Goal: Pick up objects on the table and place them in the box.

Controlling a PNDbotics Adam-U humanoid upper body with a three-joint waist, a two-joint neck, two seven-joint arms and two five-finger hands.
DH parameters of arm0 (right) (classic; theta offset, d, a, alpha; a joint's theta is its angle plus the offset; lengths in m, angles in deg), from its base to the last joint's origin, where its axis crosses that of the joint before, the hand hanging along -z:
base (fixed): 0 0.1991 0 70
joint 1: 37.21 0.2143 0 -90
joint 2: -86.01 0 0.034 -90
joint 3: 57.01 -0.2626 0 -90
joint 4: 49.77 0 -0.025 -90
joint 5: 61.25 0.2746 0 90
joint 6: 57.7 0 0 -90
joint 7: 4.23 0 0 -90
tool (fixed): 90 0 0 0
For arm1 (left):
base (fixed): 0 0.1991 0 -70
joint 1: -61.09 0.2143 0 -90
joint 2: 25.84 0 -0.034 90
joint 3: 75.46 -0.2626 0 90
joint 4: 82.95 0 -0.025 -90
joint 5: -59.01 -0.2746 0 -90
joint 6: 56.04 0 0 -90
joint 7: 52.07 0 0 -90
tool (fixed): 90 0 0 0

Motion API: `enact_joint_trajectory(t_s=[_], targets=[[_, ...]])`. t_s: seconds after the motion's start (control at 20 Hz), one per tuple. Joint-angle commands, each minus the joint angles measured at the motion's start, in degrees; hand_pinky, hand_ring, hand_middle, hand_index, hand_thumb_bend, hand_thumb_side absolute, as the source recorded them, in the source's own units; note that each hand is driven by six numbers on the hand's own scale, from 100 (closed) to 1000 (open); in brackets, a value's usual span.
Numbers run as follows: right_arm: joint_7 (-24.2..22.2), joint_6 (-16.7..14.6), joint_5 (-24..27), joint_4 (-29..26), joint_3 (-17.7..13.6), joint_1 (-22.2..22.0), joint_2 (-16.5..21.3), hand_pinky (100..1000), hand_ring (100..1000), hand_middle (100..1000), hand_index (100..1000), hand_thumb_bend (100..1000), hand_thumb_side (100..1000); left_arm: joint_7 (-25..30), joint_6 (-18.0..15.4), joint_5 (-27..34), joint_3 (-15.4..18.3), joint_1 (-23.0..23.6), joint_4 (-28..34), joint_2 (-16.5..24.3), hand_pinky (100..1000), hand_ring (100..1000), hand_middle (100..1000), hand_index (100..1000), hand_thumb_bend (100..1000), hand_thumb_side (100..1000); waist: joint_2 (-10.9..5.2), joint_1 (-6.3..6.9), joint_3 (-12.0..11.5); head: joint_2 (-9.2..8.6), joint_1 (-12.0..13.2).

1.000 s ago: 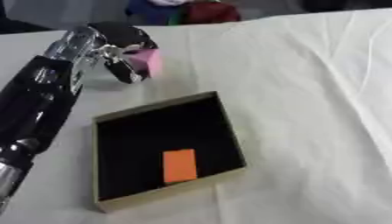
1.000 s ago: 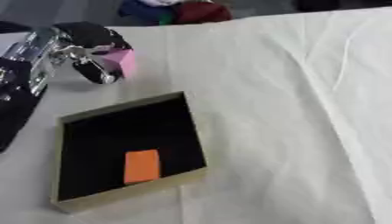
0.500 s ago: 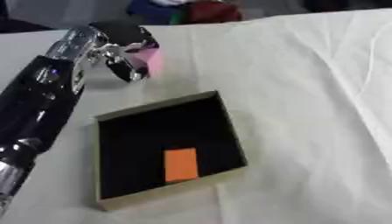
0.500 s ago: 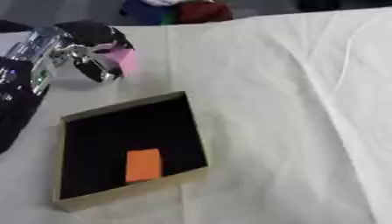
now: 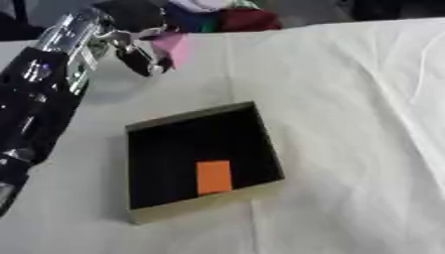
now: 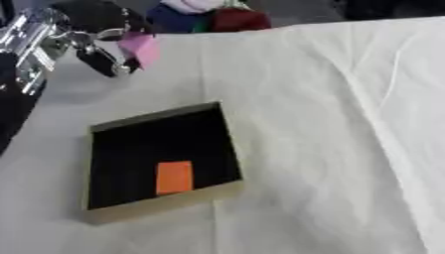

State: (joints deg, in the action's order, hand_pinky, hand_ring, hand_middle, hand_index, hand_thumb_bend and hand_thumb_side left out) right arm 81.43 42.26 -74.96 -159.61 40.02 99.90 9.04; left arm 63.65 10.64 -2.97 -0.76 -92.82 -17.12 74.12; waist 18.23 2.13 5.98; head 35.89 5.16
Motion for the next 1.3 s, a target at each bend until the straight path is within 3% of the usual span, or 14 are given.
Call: enact_joint_trajectory(t_s=[0.05, 0.15, 0.2, 0.35, 0.6, 0.95, 1.3], targets=[[0.0, -0.1, -0.2, -0.2, -0.7, 0.3, 0.6, 892, 735, 624, 777, 100, 919, -1.0, -1.0, 3.0, -1.6, 0.6, 5.0, 2.5, 552, 610, 567, 737, 100, 254, -2.02, -0.28, -0.6, 1.15, -0.9], [0.0, 0.0, -0.4, -0.2, -0.7, 0.0, 0.5, 892, 736, 624, 777, 100, 917, -2.2, -1.4, 6.1, -3.1, 2.2, 8.2, 3.3, 554, 608, 569, 740, 100, 290, -2.57, -0.29, -1.2, 1.55, -1.2], [0.0, 0.0, -0.4, -0.2, -0.7, -0.1, 0.4, 892, 736, 625, 777, 100, 919, -1.6, -0.6, 10.8, -4.0, 3.0, 11.1, 4.4, 554, 608, 570, 741, 100, 289, -2.81, -0.27, -1.4, 1.71, -1.4], [0.0, 0.1, -0.6, -0.3, -0.7, -0.3, 0.2, 893, 736, 625, 777, 100, 917, 2.2, 4.0, 21.8, -6.6, 5.3, 21.7, 7.4, 559, 614, 577, 747, 100, 284, -3.26, -0.26, -2.0, 2.11, -2.2], [0.0, 0.2, -0.8, -0.4, -0.7, -0.5, 0.1, 893, 736, 625, 777, 100, 917, 5.9, 8.4, 28.6, -9.2, 9.0, 35.6, 10.0, 557, 613, 578, 747, 100, 282, -3.33, -0.37, -2.6, 2.57, -2.4], [0.1, 0.4, -0.7, -0.5, -0.9, -0.8, -0.1, 895, 735, 625, 778, 100, 922, 7.8, 11.0, 29.1, -11.4, 12.7, 47.1, 11.7, 558, 624, 582, 751, 100, 240, -3.02, -0.53, -2.9, 2.56, -2.5], [-0.1, 0.4, -0.5, -0.5, -1.0, -1.1, -0.3, 896, 737, 624, 778, 100, 928, 7.4, 9.1, 22.3, -13.0, 15.1, 47.8, 10.8, 556, 636, 586, 757, 100, 201, -2.69, -0.75, -2.8, 2.14, -2.6]])
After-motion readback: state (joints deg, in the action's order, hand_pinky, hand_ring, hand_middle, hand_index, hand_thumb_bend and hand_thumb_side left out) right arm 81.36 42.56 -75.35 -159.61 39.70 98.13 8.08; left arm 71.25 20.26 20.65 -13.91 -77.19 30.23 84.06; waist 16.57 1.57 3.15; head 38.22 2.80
